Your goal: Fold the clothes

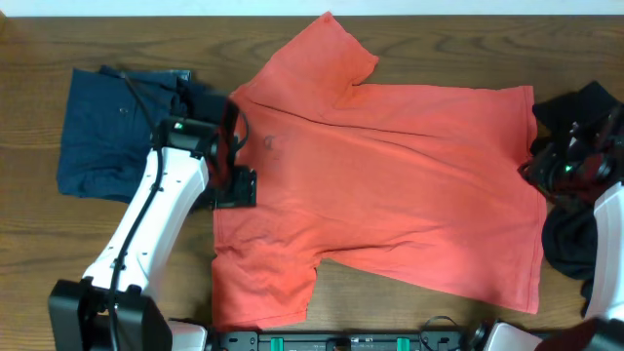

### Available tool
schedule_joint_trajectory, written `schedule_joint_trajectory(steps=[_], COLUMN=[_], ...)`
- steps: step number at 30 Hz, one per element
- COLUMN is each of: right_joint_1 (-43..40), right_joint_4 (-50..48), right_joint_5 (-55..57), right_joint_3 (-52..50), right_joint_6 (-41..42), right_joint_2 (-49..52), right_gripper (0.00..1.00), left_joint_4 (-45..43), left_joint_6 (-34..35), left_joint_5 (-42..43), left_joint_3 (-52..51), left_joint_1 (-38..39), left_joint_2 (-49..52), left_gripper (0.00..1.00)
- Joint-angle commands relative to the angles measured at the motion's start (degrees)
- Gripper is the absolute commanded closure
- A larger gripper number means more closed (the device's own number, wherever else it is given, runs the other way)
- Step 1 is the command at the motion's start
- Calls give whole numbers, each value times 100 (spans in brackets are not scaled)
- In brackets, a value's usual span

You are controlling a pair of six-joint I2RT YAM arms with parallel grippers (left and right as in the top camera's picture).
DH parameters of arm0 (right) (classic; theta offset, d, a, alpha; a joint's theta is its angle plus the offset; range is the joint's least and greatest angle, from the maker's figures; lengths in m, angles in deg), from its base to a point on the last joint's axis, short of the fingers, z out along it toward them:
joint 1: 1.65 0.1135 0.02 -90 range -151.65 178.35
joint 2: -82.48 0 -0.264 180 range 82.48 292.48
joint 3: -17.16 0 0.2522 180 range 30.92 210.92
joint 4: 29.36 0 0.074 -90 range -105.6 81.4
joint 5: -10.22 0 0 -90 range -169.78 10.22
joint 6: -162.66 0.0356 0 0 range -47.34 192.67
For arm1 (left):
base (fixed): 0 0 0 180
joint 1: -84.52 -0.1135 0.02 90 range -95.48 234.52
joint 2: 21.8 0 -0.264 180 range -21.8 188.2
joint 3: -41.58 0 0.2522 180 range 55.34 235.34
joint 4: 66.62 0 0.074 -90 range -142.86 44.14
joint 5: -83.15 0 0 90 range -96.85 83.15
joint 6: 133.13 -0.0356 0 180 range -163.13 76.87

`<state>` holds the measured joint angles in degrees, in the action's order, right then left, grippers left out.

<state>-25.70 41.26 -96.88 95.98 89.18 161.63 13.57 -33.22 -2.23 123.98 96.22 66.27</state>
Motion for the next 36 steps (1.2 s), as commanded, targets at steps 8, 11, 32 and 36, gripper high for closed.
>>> schedule_joint_trajectory(steps=[8, 11, 32, 36], right_joint_1=[420, 420, 420, 420], right_joint_4=[459, 380, -98, -66], right_joint_5=[22, 20, 59, 59], right_joint_3=[-361, -623, -1178, -1178], right_joint_6=[-374, -374, -372, -374], right_joint_2=[4, 4, 4, 4], right_gripper=[60, 59, 59, 58], left_joint_4=[-1121, -1305, -2225, -2048], left_joint_6=[581, 590, 588, 586], left_joint_5=[-348, -433, 527, 527], left_joint_3=[-1912, -2201, -2782, -2782], left_joint_1=[-273, -551, -811, -811], left_joint_2=[-7, -7, -4, -4], left_gripper=[27, 29, 46, 48])
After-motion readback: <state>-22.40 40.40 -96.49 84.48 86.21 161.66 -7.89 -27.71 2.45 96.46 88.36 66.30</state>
